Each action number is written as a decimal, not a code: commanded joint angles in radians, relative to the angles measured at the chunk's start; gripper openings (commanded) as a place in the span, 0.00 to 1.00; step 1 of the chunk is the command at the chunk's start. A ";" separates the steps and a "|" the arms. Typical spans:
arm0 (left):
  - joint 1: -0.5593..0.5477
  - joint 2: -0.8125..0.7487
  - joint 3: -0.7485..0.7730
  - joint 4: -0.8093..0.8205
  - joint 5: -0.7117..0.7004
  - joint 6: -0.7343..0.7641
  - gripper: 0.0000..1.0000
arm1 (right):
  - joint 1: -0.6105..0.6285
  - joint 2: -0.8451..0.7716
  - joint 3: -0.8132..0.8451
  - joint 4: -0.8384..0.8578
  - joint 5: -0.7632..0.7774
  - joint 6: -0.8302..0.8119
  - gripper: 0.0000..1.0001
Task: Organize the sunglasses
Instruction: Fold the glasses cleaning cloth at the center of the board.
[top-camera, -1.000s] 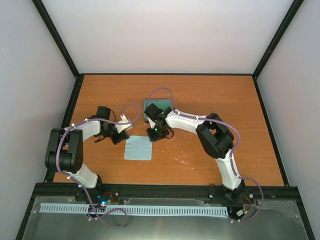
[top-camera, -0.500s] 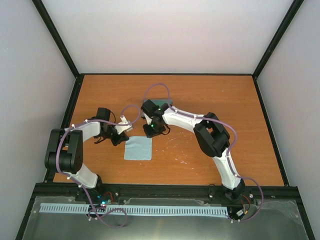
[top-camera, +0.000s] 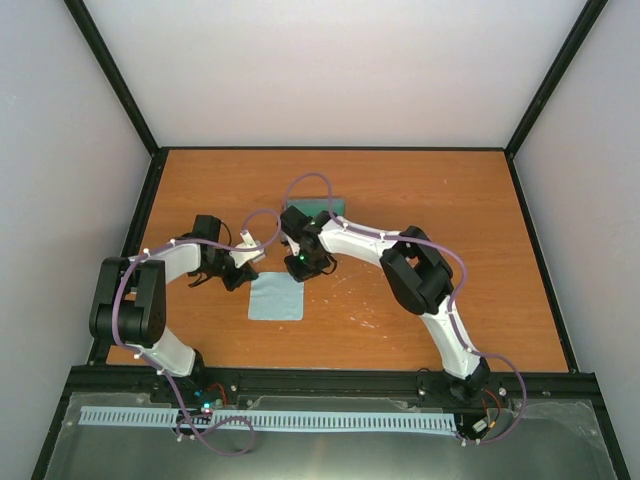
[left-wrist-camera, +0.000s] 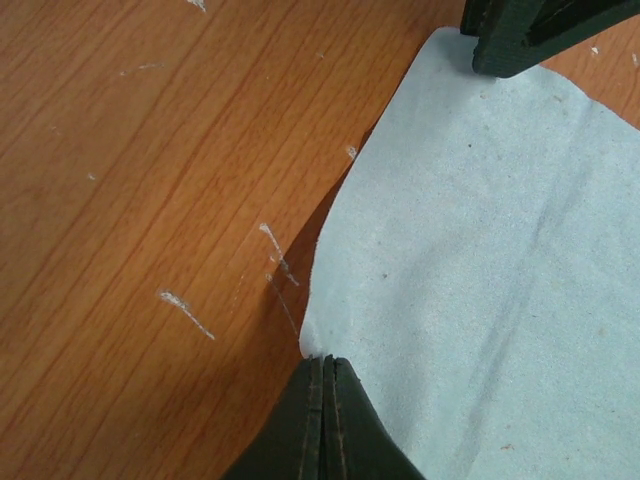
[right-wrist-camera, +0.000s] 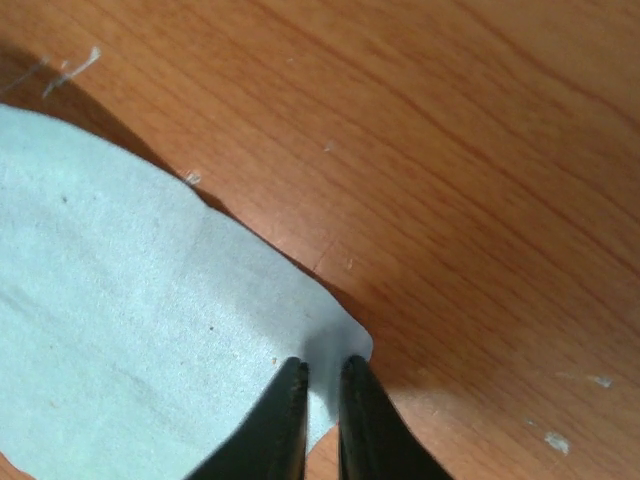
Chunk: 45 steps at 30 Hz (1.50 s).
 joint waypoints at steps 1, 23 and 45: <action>-0.007 -0.021 0.005 0.013 0.030 -0.003 0.01 | 0.028 0.045 0.005 -0.029 0.016 -0.002 0.06; -0.009 -0.131 -0.036 -0.013 0.061 -0.040 0.02 | 0.032 -0.168 -0.176 0.149 0.010 0.007 0.03; -0.014 -0.262 -0.115 -0.021 0.063 -0.069 0.04 | 0.051 -0.279 -0.309 0.263 -0.042 -0.022 0.03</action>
